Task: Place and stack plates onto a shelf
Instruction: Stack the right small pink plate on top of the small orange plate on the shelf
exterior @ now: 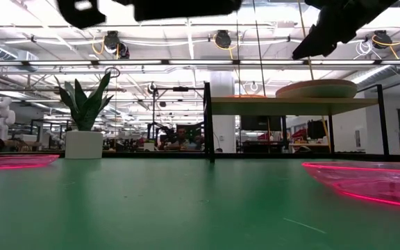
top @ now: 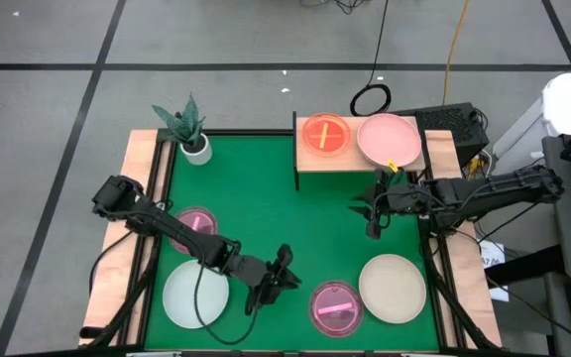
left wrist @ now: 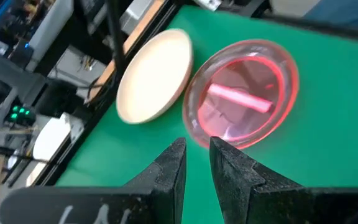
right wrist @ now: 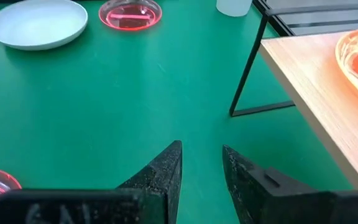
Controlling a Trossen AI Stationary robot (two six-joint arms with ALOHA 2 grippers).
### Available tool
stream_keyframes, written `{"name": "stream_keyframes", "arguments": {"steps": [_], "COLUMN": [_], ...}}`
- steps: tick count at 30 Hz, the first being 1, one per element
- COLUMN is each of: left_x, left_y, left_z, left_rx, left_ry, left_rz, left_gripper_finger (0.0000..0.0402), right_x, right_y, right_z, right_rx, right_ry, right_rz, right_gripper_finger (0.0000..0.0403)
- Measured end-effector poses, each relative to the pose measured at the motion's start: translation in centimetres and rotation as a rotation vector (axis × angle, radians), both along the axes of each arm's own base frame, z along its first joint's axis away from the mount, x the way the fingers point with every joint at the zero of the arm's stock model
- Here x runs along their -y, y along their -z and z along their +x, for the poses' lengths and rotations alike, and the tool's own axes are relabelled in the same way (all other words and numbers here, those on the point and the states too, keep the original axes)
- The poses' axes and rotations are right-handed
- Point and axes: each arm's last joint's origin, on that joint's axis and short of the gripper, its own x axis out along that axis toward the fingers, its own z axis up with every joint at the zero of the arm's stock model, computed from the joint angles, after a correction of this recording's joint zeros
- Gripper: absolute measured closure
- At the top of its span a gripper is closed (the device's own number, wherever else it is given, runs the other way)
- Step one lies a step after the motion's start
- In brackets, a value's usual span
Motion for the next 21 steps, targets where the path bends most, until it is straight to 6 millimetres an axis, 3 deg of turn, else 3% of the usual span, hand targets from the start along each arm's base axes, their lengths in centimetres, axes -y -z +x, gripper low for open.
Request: {"name": "stream_keyframes", "arguments": {"steps": [14,21], "left_x": [1.0,2.4], "left_y": [0.3,3.1], "left_z": [-0.6,0.3], "left_rx": [-0.055,-0.041], "left_ry": [0.037,0.128], "left_rz": [-0.067,-0.025], "left_gripper_finger": [0.0323,0.0318], "right_x": [-0.8,-0.8], "right_y": [-0.8,-0.7], "right_z": [0.4,0.5], "right_rx": [0.095,0.092], "right_ry": [-0.039,-0.041], "right_rz": [0.014,0.011], "right_gripper_finger": [0.0303,0.0303]}}
